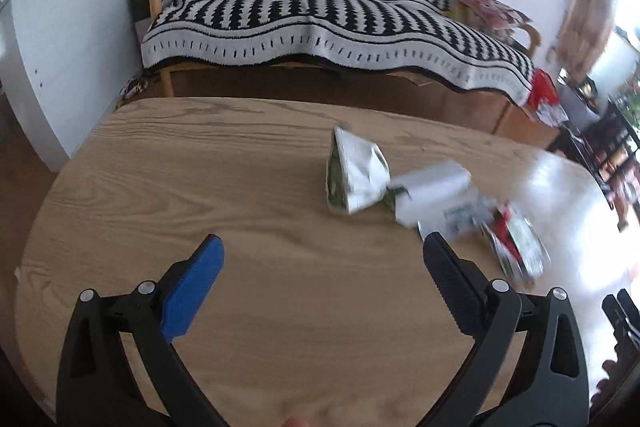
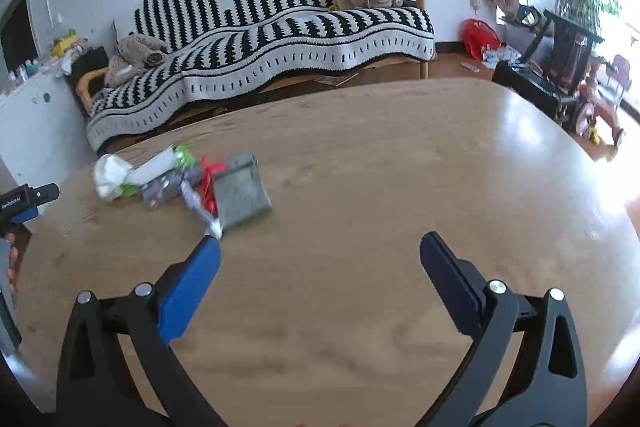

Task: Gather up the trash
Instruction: 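Move both grippers back over the remaining trash on the table, then grasp the white crumpled paper with the left gripper while the right gripper grasps the grey-green cigarette pack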

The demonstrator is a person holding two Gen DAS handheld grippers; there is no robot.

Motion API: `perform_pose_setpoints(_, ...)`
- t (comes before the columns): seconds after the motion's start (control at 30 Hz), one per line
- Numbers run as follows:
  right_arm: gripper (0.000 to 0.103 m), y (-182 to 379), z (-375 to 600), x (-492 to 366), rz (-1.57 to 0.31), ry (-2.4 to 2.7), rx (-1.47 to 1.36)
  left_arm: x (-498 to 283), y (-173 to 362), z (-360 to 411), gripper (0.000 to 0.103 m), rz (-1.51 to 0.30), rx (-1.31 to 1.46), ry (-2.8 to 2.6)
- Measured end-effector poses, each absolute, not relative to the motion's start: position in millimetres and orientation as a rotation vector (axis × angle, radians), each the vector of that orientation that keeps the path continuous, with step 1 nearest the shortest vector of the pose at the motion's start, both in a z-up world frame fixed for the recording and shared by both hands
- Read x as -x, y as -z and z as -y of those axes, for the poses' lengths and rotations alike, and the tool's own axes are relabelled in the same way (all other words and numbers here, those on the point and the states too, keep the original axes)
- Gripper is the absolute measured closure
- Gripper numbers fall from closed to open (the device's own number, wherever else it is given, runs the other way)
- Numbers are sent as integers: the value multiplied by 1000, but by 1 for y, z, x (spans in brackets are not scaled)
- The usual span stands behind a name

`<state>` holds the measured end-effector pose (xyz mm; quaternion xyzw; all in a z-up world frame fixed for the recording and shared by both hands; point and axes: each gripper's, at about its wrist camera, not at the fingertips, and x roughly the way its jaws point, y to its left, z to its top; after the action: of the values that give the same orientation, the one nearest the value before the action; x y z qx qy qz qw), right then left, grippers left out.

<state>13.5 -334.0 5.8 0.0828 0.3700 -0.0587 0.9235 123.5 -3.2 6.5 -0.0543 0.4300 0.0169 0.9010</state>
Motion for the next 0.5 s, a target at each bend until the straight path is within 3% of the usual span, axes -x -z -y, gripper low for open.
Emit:
perform_pose_setpoints(0.27,7,33,298,-120,-907,60,-17,-202,26,36,6,-946,26,-28)
perform_pose_setpoints(0.5,7,58,284,-143,-939,22,51,-249,57,41,7,-1012,-24,-28)
